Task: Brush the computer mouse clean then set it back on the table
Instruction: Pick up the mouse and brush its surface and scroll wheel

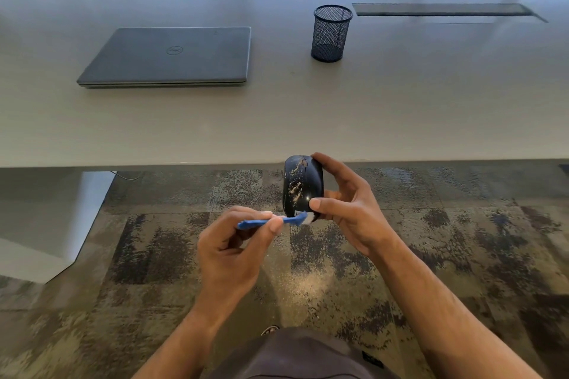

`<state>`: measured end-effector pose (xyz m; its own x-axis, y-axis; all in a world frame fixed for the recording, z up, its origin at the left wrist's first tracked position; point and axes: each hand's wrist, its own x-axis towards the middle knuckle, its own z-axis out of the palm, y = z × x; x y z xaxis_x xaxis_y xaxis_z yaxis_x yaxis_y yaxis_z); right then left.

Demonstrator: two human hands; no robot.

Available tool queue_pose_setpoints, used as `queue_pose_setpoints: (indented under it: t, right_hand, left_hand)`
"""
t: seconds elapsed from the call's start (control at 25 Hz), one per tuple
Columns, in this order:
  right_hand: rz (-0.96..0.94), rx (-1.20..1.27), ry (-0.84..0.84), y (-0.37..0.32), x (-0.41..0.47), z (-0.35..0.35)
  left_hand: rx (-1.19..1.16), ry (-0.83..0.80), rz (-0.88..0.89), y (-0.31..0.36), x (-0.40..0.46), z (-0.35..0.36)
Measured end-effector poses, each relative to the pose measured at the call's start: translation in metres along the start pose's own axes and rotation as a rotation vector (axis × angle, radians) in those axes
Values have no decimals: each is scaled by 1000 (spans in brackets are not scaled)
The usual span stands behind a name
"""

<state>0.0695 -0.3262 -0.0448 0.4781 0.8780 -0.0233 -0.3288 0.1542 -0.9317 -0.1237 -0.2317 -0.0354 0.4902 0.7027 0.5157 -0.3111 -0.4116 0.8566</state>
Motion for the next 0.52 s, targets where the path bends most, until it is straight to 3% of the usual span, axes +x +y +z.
queue_pose_setpoints:
  t: [0.28,0.52]
  right_hand:
    - [-5,16,19,-5,-6,-5]
    - [-3,-25,8,-1,-6,0]
  left_hand:
    - [47,155,-124,-2,6,-28]
    - [-42,-9,-26,7,-1,-9]
